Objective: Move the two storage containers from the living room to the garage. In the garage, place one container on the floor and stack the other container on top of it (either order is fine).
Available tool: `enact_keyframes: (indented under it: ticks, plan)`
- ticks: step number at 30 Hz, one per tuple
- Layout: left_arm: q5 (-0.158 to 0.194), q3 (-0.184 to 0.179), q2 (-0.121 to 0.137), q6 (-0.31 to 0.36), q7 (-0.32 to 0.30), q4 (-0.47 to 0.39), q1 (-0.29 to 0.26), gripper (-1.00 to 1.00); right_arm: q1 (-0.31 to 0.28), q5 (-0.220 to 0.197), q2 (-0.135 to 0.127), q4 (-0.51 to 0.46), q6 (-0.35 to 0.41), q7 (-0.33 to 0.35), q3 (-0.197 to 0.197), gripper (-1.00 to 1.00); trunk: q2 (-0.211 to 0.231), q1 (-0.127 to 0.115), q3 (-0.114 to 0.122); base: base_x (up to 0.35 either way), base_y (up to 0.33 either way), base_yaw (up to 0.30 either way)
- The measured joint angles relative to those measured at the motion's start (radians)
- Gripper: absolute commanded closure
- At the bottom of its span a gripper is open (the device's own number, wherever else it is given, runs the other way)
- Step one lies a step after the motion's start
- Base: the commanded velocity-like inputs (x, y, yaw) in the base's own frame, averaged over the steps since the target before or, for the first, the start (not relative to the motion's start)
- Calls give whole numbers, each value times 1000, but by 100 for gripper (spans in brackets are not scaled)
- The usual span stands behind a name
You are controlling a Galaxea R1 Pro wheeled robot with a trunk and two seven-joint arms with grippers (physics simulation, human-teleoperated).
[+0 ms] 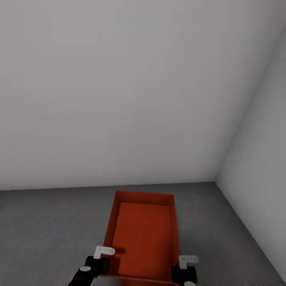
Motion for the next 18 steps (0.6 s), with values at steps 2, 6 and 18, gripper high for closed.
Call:
enact_keyframes:
  ticks: [2, 6, 18]
  plan:
    - [-3, 0, -1, 0, -1, 3, 0, 100, 3, 0, 0, 0, 0, 0, -3, 100, 0, 0, 0, 0, 0, -163]
    - [-3, -1, -2, 0, -1, 10, 0, 100, 8, -3, -1, 1, 0, 0, -3, 100, 0, 0, 0, 0, 0, -52]
    - [6, -1, 1, 3, 4, -12, 1, 100, -9, -1, -1, 0, 1, 1, 6, 100, 0, 1, 0, -167, -44, -3]
